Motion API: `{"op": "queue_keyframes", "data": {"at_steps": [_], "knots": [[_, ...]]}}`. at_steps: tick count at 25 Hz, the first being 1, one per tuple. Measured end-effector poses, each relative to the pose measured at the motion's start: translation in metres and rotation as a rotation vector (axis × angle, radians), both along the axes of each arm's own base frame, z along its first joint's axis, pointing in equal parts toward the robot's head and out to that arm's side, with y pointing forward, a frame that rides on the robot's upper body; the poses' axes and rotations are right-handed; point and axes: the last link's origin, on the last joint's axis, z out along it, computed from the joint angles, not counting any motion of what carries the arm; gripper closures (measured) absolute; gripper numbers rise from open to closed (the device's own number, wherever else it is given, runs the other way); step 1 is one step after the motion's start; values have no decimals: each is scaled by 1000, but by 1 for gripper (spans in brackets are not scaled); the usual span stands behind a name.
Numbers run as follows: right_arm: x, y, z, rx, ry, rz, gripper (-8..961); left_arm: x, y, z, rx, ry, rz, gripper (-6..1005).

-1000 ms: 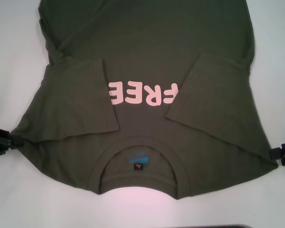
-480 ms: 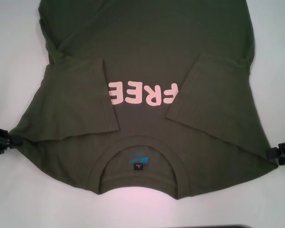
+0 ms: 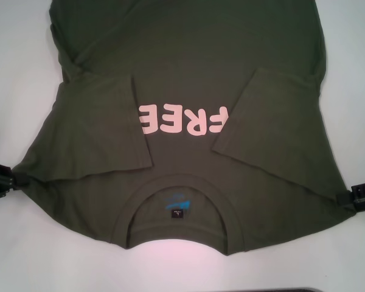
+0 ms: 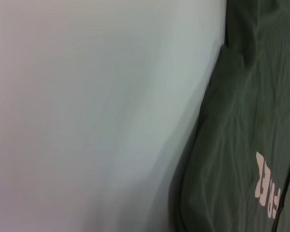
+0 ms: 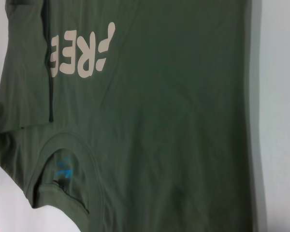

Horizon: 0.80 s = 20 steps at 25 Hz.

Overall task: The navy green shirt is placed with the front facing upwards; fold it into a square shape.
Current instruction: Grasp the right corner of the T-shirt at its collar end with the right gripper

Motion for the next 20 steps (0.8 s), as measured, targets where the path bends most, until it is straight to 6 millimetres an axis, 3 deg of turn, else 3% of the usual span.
{"op": "queue_keyframes", "data": {"at_steps": [20], "knots": [[-7, 4, -8, -12, 15, 14, 230, 0, 0, 0, 2, 1, -2, 973]]}}
